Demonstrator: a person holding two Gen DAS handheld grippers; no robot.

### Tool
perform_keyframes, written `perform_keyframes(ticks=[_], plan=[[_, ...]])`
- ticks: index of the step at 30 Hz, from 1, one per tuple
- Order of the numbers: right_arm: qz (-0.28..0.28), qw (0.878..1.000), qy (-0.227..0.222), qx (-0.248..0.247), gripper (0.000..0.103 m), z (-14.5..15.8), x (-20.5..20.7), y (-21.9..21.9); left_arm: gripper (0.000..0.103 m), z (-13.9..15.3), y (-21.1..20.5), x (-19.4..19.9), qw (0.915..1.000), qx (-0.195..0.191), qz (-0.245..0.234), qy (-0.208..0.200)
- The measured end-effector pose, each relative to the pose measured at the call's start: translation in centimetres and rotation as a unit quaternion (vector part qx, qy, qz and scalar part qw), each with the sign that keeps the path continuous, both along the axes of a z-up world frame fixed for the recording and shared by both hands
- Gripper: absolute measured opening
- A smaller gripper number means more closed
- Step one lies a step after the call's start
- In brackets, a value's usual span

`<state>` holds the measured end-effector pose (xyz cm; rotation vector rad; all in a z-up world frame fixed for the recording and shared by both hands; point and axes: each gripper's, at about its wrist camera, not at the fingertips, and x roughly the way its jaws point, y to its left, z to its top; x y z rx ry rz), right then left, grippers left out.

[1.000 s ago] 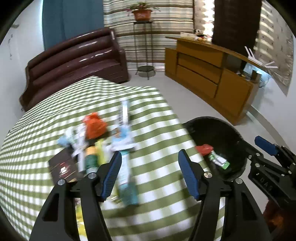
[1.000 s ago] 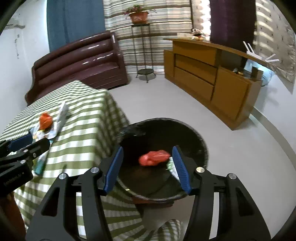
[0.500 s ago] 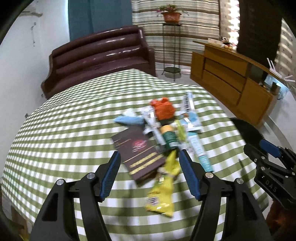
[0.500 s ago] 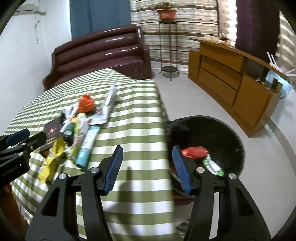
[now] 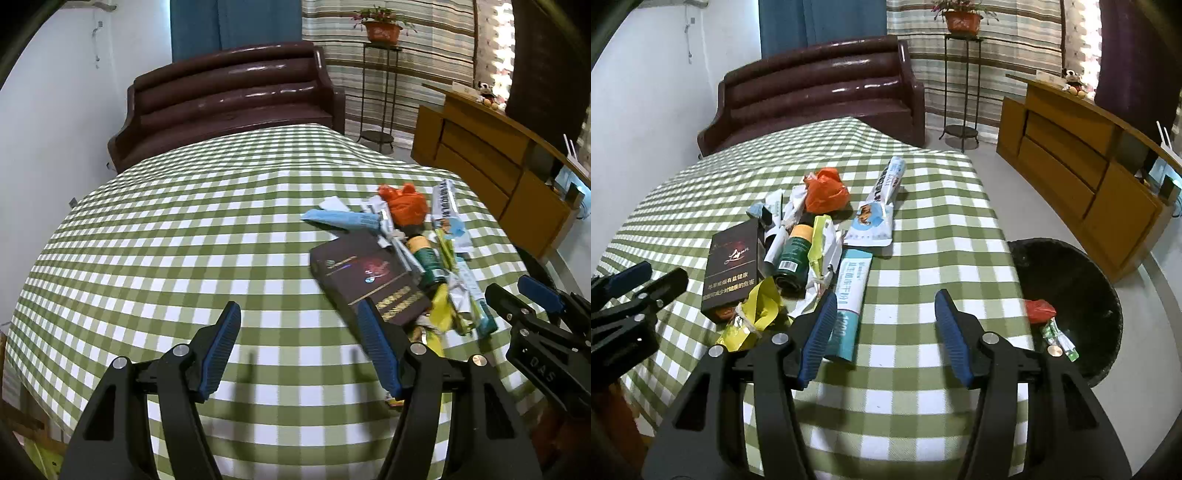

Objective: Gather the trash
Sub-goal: 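Grasp the blue-white toothpaste tube with the right gripper, then grasp the yellow snack bag with the left gripper while the right gripper holds the toothpaste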

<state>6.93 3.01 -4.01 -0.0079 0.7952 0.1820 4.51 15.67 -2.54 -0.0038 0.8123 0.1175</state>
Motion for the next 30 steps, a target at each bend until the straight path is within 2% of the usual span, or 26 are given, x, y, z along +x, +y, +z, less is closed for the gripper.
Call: perform_keyframes(ticks=[4, 6, 10, 13, 14, 23, 30], plan=[[0.003, 1.0, 0.008, -0.008, 0.052, -0.3, 0.4, 0.9, 0.064, -0.3, 0.9, 0.1, 1.0, -0.004, 0.006, 0.004], [0.004, 1.0, 0.013, -0.015, 0.043, -0.6, 0.7, 1.2, 0.064, -0.4, 1.1, 0.1, 0.9999, -0.005, 0.008, 0.006], [0.01, 0.999, 0.024, -0.023, 0.039, -0.9, 1.2, 2.2, 0.064, -0.6, 1.4, 0.1, 0.9999, -0.01, 0.009, 0.009], [0.015, 0.999, 0.029, -0.026, 0.026, -1.0, 1.4, 2.4, 0.064, -0.7, 1.4, 0.1, 0.9998, -0.014, 0.008, 0.011], [0.016, 0.999, 0.031, -0.026, 0.019, -1.1, 1.4, 2.4, 0.064, -0.7, 1.4, 0.1, 0.9998, -0.015, 0.007, 0.011], [0.011, 0.999, 0.023, -0.022, 0.016, -1.1, 0.3, 0.9, 0.064, -0.4, 0.0, -0.2, 0.9998, -0.016, -0.005, 0.01], [-0.006, 1.0, 0.014, -0.018, 0.016, -0.9, -1.8, -2.2, 0.065, -0.1, -2.4, -0.8, 0.9996, -0.017, -0.023, 0.008]])
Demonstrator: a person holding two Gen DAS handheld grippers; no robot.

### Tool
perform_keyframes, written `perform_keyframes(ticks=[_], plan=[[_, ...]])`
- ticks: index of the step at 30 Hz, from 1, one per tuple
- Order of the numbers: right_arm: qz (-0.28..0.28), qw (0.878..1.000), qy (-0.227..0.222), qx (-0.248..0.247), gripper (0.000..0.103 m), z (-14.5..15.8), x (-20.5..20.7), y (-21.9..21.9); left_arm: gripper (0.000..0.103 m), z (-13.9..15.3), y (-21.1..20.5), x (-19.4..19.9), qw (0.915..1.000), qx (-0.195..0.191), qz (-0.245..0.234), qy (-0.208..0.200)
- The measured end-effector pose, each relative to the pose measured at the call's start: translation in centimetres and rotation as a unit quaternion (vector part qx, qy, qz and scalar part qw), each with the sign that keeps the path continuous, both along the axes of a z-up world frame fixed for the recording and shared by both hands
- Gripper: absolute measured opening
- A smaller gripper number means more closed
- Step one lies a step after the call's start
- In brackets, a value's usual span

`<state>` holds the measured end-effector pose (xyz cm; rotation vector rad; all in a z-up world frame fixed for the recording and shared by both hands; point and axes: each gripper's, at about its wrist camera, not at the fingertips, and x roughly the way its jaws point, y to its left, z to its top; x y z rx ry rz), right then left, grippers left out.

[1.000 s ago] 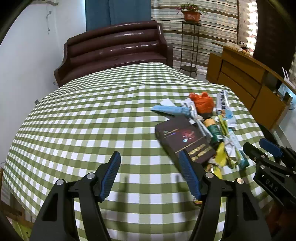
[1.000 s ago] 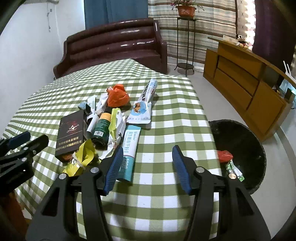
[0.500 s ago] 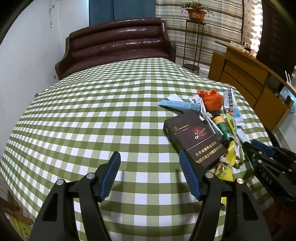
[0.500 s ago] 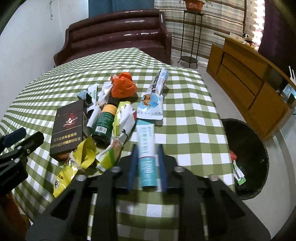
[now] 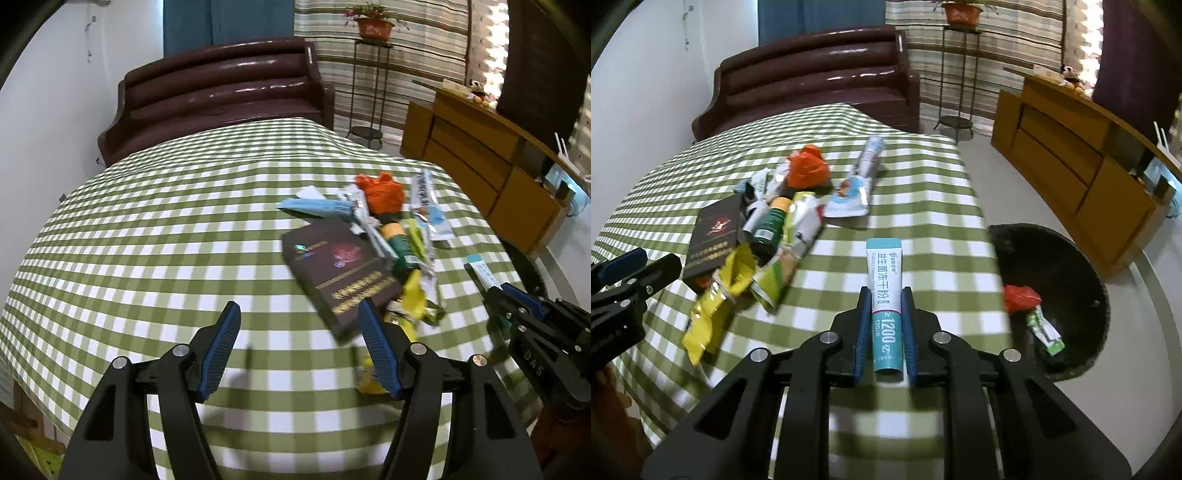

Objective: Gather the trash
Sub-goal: 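Grasp the yellow snack bag with the left gripper while the right gripper holds the toothpaste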

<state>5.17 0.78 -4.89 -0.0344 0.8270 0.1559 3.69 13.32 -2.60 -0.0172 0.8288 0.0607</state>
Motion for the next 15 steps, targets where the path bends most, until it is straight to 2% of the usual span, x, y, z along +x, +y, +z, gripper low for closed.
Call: perform_keyframes(ticks=[7, 13, 15], plan=[[-0.018, 1.0, -0.01, 0.001, 0.016, 0.5, -1.7, -3.1, 0.065, -0.2, -3.0, -0.6, 0.9997, 0.003, -0.025, -0.002], [-0.03, 0.999, -0.012, 0.005, 0.016, 0.5, -2.6, -5.3, 0.064, -1.6, -4.9, -0.4, 0.9992, 0.015, -0.035, 0.005], [-0.032, 0.999, -0.01, 0.008, 0.016, 0.4, -2.6, -6.0, 0.057, -2.0, -5.3, -0.2, 0.999, 0.023, -0.038, 0.01]])
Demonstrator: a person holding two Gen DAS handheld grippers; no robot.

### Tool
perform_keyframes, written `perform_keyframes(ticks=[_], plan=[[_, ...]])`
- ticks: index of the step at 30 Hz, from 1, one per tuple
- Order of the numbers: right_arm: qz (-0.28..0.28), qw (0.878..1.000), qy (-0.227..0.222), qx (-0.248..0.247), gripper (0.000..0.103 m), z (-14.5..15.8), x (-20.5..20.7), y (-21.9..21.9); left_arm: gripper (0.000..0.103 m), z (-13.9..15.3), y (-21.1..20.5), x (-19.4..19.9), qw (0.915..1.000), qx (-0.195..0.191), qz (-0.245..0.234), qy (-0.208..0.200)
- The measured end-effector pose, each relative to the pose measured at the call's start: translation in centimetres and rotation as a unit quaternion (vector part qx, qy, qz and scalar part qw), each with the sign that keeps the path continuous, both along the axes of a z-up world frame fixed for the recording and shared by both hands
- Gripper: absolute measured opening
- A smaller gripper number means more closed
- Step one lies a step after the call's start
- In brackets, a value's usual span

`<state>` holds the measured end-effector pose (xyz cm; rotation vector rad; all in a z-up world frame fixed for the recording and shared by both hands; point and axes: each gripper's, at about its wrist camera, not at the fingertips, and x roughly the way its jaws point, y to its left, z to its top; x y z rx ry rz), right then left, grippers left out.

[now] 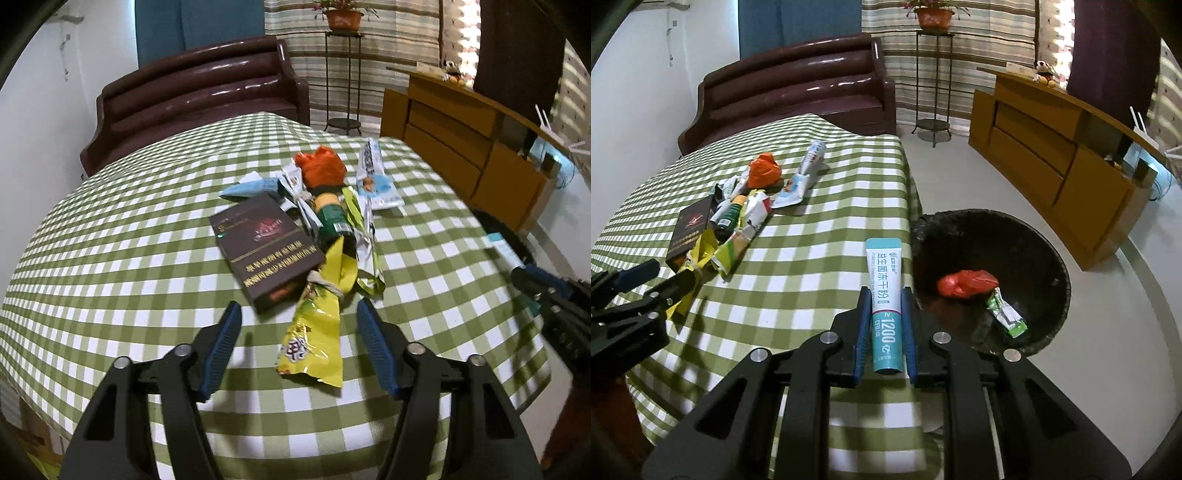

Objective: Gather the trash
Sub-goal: 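Grasp the yellow snack bag with the left gripper while the right gripper holds the toothpaste, then move both items over the black bin and open both grippers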

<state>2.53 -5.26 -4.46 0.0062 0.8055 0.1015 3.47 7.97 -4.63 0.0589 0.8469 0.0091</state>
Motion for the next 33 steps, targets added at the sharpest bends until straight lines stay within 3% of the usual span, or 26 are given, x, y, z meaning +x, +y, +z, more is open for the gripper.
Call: perform_keyframes(ticks=[6, 18, 33], plan=[[-0.004, 1.0, 0.001, 0.011, 0.016, -0.1, -0.1, -0.6, 0.031, -0.9, -0.9, 0.3, 0.9998, 0.01, -0.013, 0.007], [-0.007, 1.0, -0.003, 0.007, 0.016, 0.1, 0.0, -0.6, 0.029, -0.7, -1.3, -1.0, 0.9995, 0.002, -0.028, -0.013], [-0.045, 0.998, -0.041, -0.002, 0.016, 2.0, 0.4, -3.4, 0.029, 3.1, -2.6, -1.7, 0.9962, -0.022, -0.056, -0.063]])
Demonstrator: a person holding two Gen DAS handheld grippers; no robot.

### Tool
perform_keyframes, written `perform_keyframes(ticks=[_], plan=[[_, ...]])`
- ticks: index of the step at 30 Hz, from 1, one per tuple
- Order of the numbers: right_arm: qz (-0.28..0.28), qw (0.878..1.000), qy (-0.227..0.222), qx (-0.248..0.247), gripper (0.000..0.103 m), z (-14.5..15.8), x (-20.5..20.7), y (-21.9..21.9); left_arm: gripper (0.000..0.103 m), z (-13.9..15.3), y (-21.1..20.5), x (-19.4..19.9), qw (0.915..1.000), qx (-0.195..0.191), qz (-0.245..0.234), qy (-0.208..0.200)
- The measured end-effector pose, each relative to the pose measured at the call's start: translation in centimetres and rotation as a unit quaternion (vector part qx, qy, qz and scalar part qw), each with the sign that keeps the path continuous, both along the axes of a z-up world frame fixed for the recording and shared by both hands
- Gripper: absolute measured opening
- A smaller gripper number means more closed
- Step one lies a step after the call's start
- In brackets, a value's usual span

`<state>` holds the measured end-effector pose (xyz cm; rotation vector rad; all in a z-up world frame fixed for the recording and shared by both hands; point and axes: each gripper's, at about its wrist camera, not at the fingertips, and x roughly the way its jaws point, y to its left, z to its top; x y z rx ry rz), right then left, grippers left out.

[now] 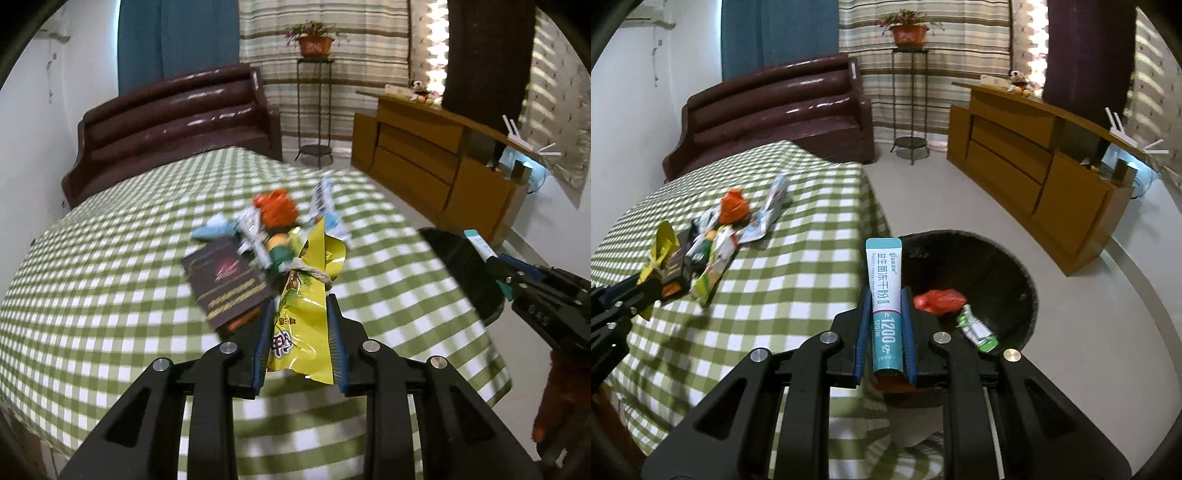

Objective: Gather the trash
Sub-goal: 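Move both items over the black bin and open both grippers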

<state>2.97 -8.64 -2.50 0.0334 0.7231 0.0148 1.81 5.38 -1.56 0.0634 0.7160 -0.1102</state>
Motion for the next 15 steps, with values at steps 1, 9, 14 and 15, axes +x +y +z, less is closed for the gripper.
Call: perform_keyframes(ticks=[1, 9, 14, 15], plan=[[-0.007, 1.0, -0.002, 0.0, 0.016, 0.1, 0.1, -0.5, 0.029, 0.2, -0.3, 0.2, 1.0, -0.001, -0.003, -0.002], [-0.052, 0.998, -0.014, -0.012, 0.016, 0.3, 1.1, -3.5, 0.029, 0.7, -4.4, 3.2, 0.9993, -0.017, -0.032, -0.006], [-0.071, 0.997, -0.015, -0.018, 0.016, 0.0, 1.9, -5.1, 0.029, 0.2, -7.6, 5.0, 0.9984, -0.013, -0.055, -0.003], [-0.073, 0.997, -0.015, -0.019, 0.016, -0.1, 1.9, -5.1, 0.029, 0.1, -8.1, 5.3, 0.9982, -0.013, -0.059, -0.002]])
